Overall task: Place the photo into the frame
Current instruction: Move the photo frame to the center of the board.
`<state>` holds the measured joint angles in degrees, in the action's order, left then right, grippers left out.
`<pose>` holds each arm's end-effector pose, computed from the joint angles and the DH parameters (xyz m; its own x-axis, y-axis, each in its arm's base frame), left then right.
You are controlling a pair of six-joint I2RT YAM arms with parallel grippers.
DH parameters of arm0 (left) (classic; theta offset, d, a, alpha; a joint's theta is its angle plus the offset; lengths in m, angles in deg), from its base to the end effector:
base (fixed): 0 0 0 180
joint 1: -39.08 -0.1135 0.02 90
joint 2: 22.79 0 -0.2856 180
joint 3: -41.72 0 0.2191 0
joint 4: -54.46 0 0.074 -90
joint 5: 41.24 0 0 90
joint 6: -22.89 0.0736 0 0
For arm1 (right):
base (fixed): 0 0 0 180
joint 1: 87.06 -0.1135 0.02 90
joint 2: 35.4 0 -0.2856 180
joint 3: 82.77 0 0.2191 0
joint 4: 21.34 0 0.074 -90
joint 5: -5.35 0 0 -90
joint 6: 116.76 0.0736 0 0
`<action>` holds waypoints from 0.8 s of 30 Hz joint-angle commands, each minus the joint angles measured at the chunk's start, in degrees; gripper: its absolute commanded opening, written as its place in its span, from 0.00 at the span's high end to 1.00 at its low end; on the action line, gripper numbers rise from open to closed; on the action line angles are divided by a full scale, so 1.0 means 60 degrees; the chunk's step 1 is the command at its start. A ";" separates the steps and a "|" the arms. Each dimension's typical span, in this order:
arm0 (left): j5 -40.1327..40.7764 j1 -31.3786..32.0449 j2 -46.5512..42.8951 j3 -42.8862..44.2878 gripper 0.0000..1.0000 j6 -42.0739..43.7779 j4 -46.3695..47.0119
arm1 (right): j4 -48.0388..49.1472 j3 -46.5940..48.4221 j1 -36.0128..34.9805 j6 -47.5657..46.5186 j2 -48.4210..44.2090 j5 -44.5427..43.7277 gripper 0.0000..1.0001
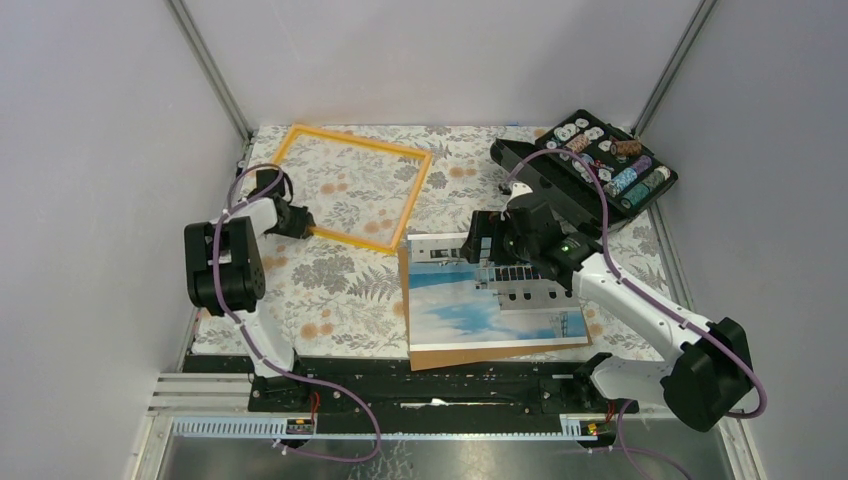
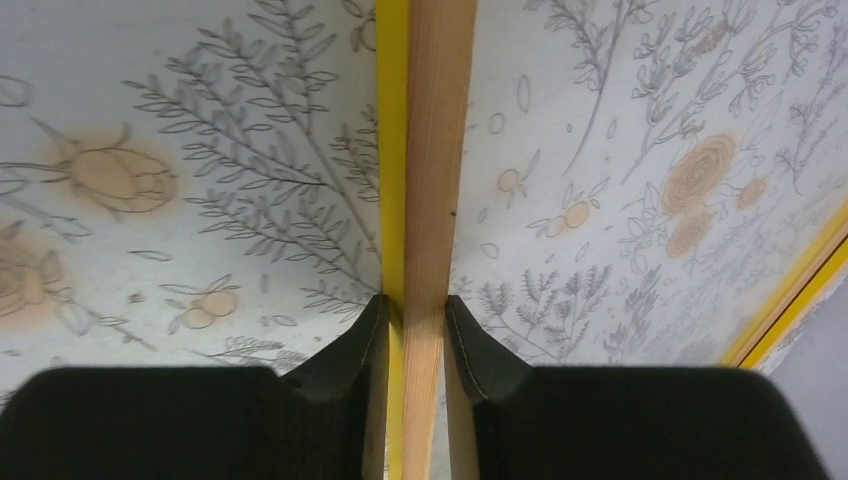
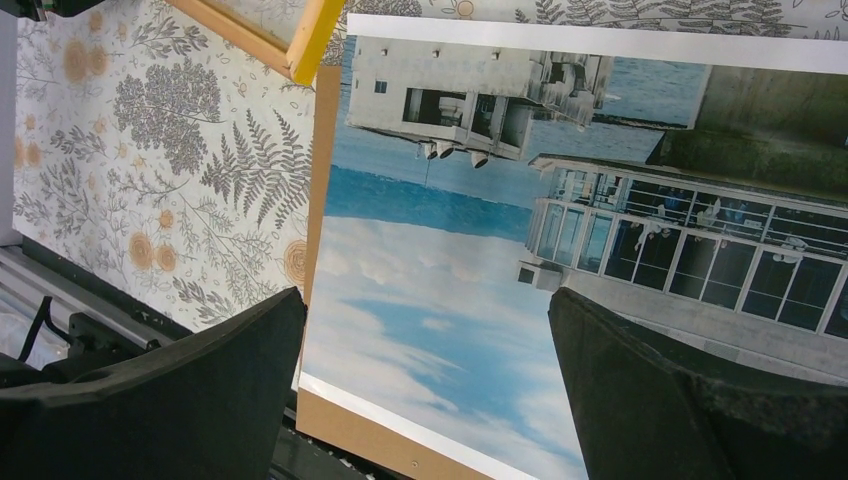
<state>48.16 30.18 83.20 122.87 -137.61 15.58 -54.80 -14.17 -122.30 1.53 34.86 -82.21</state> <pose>0.3586 0.0554 0.1637 -0.1542 -0.9782 -0.1389 -0.8851 0.1992 -0.4205 0.2132 0.1544 0.2911 -0.7004 0.0849 -0.7086 -0.3100 0.8582 0.4092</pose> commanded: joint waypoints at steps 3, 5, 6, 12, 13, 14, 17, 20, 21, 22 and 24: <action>0.0557 -0.0797 -0.0923 -0.1437 0.86 0.0031 -0.0253 | 0.0016 -0.0333 -0.0046 -0.0142 -0.0633 -0.0267 0.01; 0.0589 -0.1096 -0.1256 -0.1907 0.90 0.0118 -0.0121 | 0.0024 -0.0475 -0.0046 -0.0116 -0.0710 -0.0231 0.00; 0.0581 -0.1239 -0.1402 -0.2081 0.91 0.0214 -0.0097 | 0.0026 -0.0546 -0.0044 -0.0116 -0.0753 -0.0210 0.01; 0.0242 -0.1410 -0.1970 -0.2720 0.91 0.0745 0.0007 | 0.0008 -0.0846 -0.0044 -0.0137 -0.1076 -0.0128 0.00; 0.0156 -0.1393 -0.2020 -0.2809 0.91 0.0824 0.0027 | -0.0020 -0.0871 -0.0044 -0.0139 -0.1130 -0.0120 0.00; -0.0063 -0.1382 -0.2109 -0.2871 0.92 0.0921 0.0023 | -0.0038 -0.0887 -0.0051 -0.0146 -0.1183 -0.0114 0.00; -0.0065 -0.1344 -0.2528 -0.3058 0.94 0.1327 0.0013 | -0.0123 -0.0977 -0.0045 -0.0174 -0.1394 -0.0137 0.00; 0.0068 -0.1322 -0.3055 -0.3263 0.98 0.1805 0.0021 | -0.0169 -0.1151 -0.0044 -0.0136 -0.1664 -0.0152 0.00; 0.0069 -0.1298 -0.3174 -0.3285 0.99 0.2024 0.0025 | -0.0185 -0.1226 -0.0046 -0.0120 -0.1749 -0.0149 0.00; 0.0201 -0.1286 -0.3259 -0.3287 1.00 0.2212 -0.0007 | -0.0201 -0.1297 -0.0051 -0.0106 -0.1839 -0.0154 0.00; 0.0494 -0.1284 -0.3349 -0.3302 1.00 0.2382 -0.0216 | -0.0213 -0.1441 -0.0049 -0.0046 -0.2013 -0.0137 0.00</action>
<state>48.20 22.00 65.74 103.62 -129.67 16.69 -55.45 -21.36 -122.30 1.49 25.46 -82.21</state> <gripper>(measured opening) 0.229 0.993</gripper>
